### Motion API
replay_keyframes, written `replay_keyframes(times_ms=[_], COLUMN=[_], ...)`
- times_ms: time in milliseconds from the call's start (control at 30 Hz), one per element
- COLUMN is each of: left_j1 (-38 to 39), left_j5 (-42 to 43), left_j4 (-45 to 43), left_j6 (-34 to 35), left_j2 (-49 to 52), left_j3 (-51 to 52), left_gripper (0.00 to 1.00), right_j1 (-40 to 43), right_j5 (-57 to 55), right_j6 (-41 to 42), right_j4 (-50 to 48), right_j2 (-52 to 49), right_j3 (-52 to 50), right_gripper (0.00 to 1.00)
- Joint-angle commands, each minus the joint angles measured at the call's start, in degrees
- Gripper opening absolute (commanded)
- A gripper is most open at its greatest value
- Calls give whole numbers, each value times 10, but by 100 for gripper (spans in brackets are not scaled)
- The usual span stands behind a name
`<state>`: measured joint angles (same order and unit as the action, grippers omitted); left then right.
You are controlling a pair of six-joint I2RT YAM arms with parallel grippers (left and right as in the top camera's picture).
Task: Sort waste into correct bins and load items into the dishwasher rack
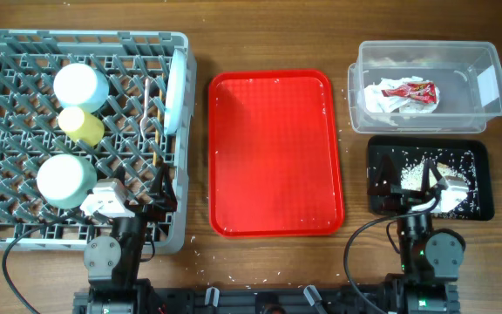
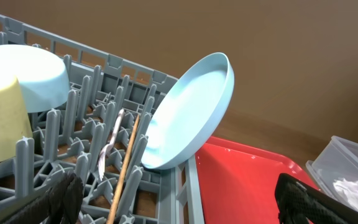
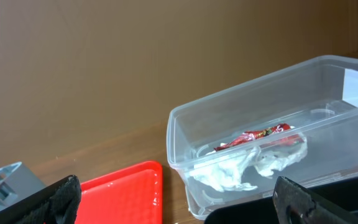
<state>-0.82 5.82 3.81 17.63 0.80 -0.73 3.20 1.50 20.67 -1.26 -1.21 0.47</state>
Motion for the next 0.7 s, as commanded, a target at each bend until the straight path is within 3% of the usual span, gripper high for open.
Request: replay_keyframes(times_ms=[0,167,367,667], left_j1=[-3,-3,-3,-3], left_j5=[-3,-3,-3,-3], left_j4=[1,1,1,1], left_j6=[-11,-11,-11,-11], left_j2=[-5,-5,-5,-5], left_j3=[4,4,4,4], left_gripper=[100,100,100,100], right_j1=[0,0,0,0], right_j5=[11,11,11,11], right_j6=[-27,-162,-243,-251], right_j4=[11,12,12,11], right_j2=[10,10,10,10], right_j3=[-2,-2,-2,-2], right_gripper=[100,100,100,100])
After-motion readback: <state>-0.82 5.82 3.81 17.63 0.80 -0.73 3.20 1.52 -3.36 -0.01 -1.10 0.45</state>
